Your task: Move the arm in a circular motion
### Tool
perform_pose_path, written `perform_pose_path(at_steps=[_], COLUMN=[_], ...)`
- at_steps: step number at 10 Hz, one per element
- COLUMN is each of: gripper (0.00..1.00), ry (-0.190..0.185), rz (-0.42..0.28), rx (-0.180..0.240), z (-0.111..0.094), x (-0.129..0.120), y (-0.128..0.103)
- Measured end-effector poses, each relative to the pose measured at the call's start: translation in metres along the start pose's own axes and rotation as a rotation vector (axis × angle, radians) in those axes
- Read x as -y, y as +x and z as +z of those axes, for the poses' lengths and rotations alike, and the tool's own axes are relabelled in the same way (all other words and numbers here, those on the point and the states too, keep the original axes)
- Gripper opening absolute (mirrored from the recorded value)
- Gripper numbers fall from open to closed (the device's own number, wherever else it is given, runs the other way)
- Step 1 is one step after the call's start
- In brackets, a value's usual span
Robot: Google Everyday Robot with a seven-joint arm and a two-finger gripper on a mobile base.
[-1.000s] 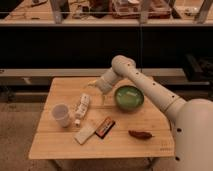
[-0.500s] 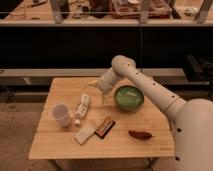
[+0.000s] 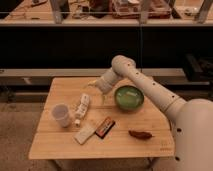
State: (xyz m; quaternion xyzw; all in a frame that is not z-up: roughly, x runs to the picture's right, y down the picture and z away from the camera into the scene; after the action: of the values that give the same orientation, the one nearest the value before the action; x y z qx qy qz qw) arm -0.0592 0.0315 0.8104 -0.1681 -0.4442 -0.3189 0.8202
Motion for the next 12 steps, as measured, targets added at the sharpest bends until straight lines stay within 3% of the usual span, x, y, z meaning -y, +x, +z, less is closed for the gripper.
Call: perform_pose_path(at_steps=[5, 7, 8, 11, 12], gripper=[0.80, 0.80, 0.80, 0.80, 0.80], ry=[-0.001, -0.028, -0.063, -0.322, -0.388], rz=[-0.001, -0.012, -0.031, -0.144, -0.169], rx=[-0.001, -0.045, -0.088, -0.358, -0.410], z=[0.000, -0.003, -0.005, -0.040, -0.051], x=[0.000, -0.002, -0.001, -0.005, -0.005], y=[0.000, 0.003, 0.004, 0.000, -0.008])
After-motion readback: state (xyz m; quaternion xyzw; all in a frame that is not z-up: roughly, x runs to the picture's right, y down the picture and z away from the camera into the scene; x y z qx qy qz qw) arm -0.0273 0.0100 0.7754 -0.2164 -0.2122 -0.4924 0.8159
